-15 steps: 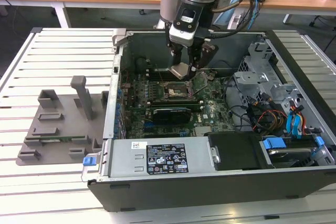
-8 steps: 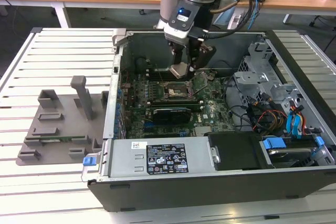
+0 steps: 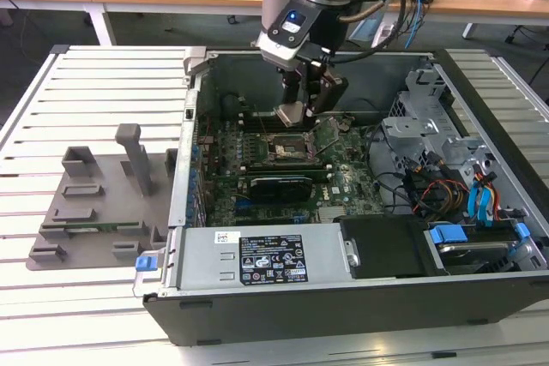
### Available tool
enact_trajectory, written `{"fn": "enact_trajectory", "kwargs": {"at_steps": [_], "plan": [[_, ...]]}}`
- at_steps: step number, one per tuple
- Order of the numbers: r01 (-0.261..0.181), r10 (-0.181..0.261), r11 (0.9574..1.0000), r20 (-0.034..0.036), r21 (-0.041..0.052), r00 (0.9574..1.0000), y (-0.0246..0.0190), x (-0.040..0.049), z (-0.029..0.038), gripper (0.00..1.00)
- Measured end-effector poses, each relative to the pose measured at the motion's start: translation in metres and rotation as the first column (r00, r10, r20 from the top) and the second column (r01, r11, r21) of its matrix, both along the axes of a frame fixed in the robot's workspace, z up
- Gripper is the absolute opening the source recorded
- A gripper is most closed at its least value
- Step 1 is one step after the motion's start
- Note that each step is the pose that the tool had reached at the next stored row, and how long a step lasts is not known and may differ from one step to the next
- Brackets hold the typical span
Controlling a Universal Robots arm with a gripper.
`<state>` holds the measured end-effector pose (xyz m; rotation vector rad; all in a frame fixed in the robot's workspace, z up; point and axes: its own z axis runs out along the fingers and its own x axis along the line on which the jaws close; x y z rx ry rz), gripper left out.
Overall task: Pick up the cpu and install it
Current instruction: 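Place the cpu into insertion slot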
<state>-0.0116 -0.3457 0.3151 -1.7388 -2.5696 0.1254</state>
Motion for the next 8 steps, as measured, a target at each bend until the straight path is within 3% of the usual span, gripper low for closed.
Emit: {"fn": "enact_trajectory", "kwargs": {"at_steps": [4,8], "plan": [[0.059,-0.059,0.9983,0.0001,-0.0012,0.9983,0.0,0.0,0.0,0.55],[0.125,-0.125,0.9922,0.0002,-0.0027,0.9922,0.0,0.0,-0.0001,0.55]]}}
